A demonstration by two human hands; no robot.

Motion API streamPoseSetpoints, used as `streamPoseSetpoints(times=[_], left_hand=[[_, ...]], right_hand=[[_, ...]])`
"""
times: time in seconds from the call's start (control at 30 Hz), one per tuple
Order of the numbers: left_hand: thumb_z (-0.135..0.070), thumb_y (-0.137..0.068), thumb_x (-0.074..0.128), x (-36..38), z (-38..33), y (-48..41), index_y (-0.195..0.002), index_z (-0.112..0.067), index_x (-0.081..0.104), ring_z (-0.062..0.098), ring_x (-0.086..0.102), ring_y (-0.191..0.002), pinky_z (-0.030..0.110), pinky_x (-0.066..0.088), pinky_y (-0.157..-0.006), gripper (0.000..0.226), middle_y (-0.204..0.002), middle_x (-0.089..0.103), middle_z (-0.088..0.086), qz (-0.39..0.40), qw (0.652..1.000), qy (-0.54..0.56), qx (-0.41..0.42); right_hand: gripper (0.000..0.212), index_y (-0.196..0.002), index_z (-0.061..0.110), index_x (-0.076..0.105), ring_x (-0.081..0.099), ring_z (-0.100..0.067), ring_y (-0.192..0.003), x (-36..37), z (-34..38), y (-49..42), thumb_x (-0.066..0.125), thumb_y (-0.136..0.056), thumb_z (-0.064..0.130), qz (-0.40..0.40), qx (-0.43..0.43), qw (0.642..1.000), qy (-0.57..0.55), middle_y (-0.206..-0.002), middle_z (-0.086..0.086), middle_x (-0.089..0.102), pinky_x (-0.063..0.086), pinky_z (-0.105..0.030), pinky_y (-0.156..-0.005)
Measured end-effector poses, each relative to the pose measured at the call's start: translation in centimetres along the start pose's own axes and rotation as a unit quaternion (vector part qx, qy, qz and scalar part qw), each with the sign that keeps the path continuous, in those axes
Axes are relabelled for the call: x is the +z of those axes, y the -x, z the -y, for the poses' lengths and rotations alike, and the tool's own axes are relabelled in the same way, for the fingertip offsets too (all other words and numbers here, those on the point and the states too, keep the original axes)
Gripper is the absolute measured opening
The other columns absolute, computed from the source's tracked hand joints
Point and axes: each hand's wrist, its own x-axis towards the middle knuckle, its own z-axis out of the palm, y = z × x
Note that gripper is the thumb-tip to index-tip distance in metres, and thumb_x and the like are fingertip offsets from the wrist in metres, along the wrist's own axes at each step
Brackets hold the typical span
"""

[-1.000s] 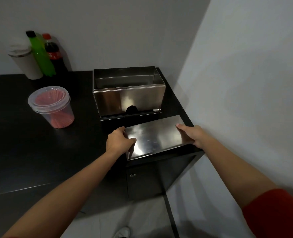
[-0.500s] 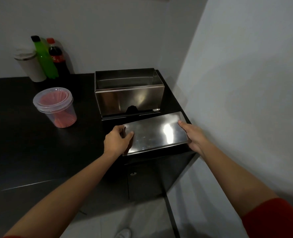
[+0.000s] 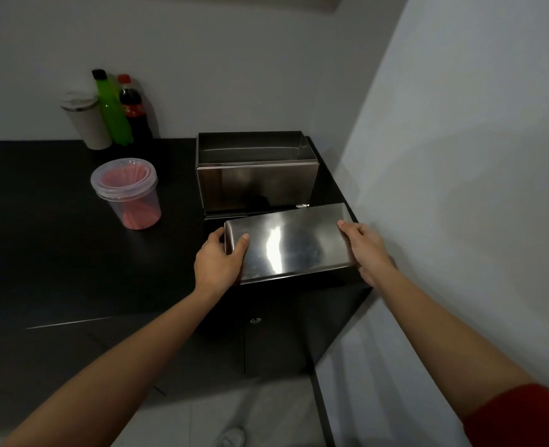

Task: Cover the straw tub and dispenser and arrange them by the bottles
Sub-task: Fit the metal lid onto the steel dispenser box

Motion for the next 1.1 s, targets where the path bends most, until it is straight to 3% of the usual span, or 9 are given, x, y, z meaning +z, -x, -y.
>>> streamPoseSetpoints(times=[0.1, 0.2, 0.33, 0.43, 0.57, 0.7, 0.83, 0.93, 1.1], left_hand=[[-0.050, -0.086, 0.056, -1.2, -0.8, 0.2, -0.135, -0.016, 0.046, 0.005, 0.061, -0.074, 0.026, 0.051, -0.067, 0.060, -0.079, 0.062, -0.010, -0.053, 0.998, 0.022, 0.030], [-0.047, -0.085, 0.059, -2.6, -2.1, -0.4, -0.129, -0.022, 0.053, -0.002, 0.059, -0.065, 0.017, 0.048, -0.063, 0.051, -0.068, 0.059, -0.015, -0.098, 0.992, 0.055, 0.054], [-0.045, -0.084, 0.061, -4.5, -4.0, -2.7, -0.126, -0.022, 0.056, 0.000, 0.057, -0.058, 0.011, 0.041, -0.057, 0.049, -0.062, 0.057, -0.010, -0.131, 0.985, 0.092, 0.065], [-0.043, -0.084, 0.060, -5.8, -5.3, -5.5, -0.128, -0.019, 0.054, 0.001, 0.060, -0.067, 0.016, 0.045, -0.063, 0.051, -0.072, 0.060, -0.010, -0.138, 0.981, 0.130, 0.052], [-0.040, -0.083, 0.061, -6.7, -7.0, -9.4, -0.120, -0.017, 0.058, 0.006, 0.062, -0.079, 0.025, 0.051, -0.073, 0.044, -0.084, 0.063, -0.007, -0.142, 0.970, 0.198, 0.022], [-0.036, -0.082, 0.063, -6.7, -8.0, -13.7, -0.116, -0.013, 0.060, 0.006, 0.062, -0.084, 0.022, 0.049, -0.072, 0.042, -0.094, 0.066, -0.004, -0.127, 0.960, 0.250, -0.024], [-0.034, -0.084, 0.063, -6.3, -8.3, -16.9, -0.114, -0.012, 0.061, 0.002, 0.058, -0.076, 0.015, 0.041, -0.058, 0.038, -0.087, 0.063, -0.009, -0.106, 0.962, 0.250, -0.041], [-0.036, -0.085, 0.061, -5.8, -8.3, -18.6, -0.113, -0.014, 0.062, 0.004, 0.056, -0.072, 0.018, 0.038, -0.054, 0.036, -0.084, 0.062, -0.005, -0.097, 0.965, 0.237, -0.050], [-0.034, -0.087, 0.059, -5.3, -8.2, -20.2, -0.101, -0.016, 0.066, 0.007, 0.058, -0.073, 0.020, 0.042, -0.057, 0.024, -0.081, 0.062, -0.005, -0.079, 0.970, 0.220, -0.059]], right_hand=[[0.033, -0.105, 0.023, 0.062, 0.062, -0.005, -0.081, 0.8, 1.1, 0.2, 0.060, -0.084, 0.048, -0.005, -0.097, 0.992, 0.081, -0.098, 0.002, 0.067, 0.044, -0.014, -0.056], [0.051, -0.129, 0.022, 0.053, 0.058, -0.001, -0.089, 2.0, 2.7, 0.4, 0.062, -0.084, 0.043, -0.018, -0.166, 0.983, 0.080, -0.105, 0.010, 0.061, 0.043, -0.013, -0.065], [0.051, -0.131, 0.020, 0.054, 0.059, -0.012, -0.104, 3.8, 5.5, -0.4, 0.064, -0.085, 0.037, -0.036, -0.220, 0.973, 0.067, -0.120, 0.002, 0.062, 0.047, -0.018, -0.081], [0.051, -0.132, 0.017, 0.055, 0.062, -0.015, -0.108, 5.4, 7.4, -1.5, 0.065, -0.084, 0.033, -0.031, -0.224, 0.974, 0.035, -0.123, -0.001, 0.065, 0.052, -0.030, -0.092], [0.058, -0.134, 0.013, 0.051, 0.059, -0.010, -0.115, 7.7, 9.5, -3.6, 0.068, -0.082, 0.032, -0.043, -0.214, 0.976, 0.001, -0.131, -0.001, 0.061, 0.047, -0.025, -0.098], [0.058, -0.132, 0.007, 0.053, 0.061, 0.000, -0.101, 9.6, 11.1, -6.3, 0.071, -0.081, 0.028, -0.041, -0.201, 0.978, -0.022, -0.125, 0.006, 0.061, 0.045, -0.007, -0.081], [0.046, -0.122, 0.011, 0.063, 0.065, 0.002, -0.087, 10.4, 12.3, -8.7, 0.071, -0.080, 0.029, -0.045, -0.183, 0.982, -0.011, -0.107, 0.009, 0.069, 0.049, -0.014, -0.081], [0.039, -0.116, 0.012, 0.066, 0.062, 0.011, -0.074, 11.0, 12.7, -10.2, 0.071, -0.080, 0.028, -0.050, -0.183, 0.982, 0.001, -0.090, 0.017, 0.070, 0.046, -0.005, -0.067], [0.054, -0.126, 0.008, 0.060, 0.063, -0.009, -0.102, 11.8, 13.2, -11.8, 0.070, -0.080, 0.034, -0.063, -0.173, 0.982, 0.042, -0.119, -0.001, 0.067, 0.045, -0.018, -0.088]])
